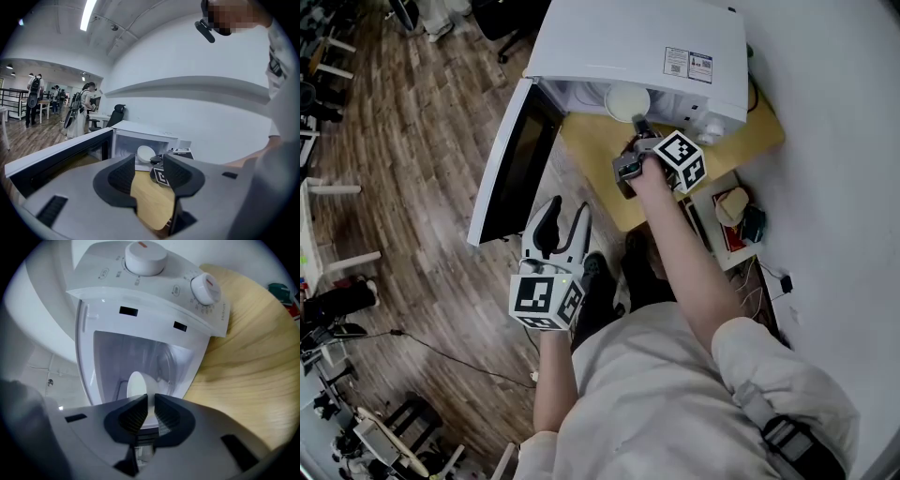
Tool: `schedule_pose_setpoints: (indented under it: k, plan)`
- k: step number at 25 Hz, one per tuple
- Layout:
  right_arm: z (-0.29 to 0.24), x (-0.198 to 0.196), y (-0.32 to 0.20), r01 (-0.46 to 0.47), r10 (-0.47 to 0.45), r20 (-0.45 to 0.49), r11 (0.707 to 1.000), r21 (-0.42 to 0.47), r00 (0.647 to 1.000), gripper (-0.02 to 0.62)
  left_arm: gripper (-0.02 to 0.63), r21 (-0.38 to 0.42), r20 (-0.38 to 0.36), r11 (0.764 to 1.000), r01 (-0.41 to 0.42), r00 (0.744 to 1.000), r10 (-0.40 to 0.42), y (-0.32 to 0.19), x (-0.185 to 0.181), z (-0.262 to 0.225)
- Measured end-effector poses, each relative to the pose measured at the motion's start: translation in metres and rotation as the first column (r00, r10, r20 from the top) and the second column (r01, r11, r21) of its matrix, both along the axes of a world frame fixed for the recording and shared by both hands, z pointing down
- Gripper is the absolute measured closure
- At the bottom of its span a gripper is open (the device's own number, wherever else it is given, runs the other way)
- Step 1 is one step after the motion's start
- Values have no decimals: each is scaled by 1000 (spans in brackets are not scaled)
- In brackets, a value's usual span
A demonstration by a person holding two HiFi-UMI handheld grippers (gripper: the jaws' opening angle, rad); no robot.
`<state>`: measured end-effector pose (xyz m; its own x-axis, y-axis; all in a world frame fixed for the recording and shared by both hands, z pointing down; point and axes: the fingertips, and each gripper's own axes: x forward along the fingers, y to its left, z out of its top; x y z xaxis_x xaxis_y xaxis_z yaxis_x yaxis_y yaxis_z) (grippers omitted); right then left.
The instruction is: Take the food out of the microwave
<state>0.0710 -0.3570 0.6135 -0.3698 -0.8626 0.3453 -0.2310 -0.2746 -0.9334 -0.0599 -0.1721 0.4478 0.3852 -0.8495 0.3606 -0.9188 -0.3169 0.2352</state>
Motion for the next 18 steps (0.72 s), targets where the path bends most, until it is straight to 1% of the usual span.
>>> schedule_pose_setpoints:
  k: [5, 8, 14, 18]
  plan:
    - [-9, 2, 24, 0, 0, -15, 1000, -7, 1000, 557, 425, 14, -8, 999, -43, 999, 43, 5, 1, -4]
    - [-17, 5, 38, -15, 15, -19, 1000, -6, 1000, 557, 425, 23, -15, 996, -85, 996, 86, 8, 5, -8]
    - [-32, 12, 70, -64, 64, -35, 998, -1, 997, 557, 428, 44, -24, 984, -175, 984, 176, 18, 7, -14]
    - [-45, 15, 96, -100, 100, -43, 995, 1, 994, 557, 446, 55, -23, 972, -227, 973, 229, 28, 2, -17]
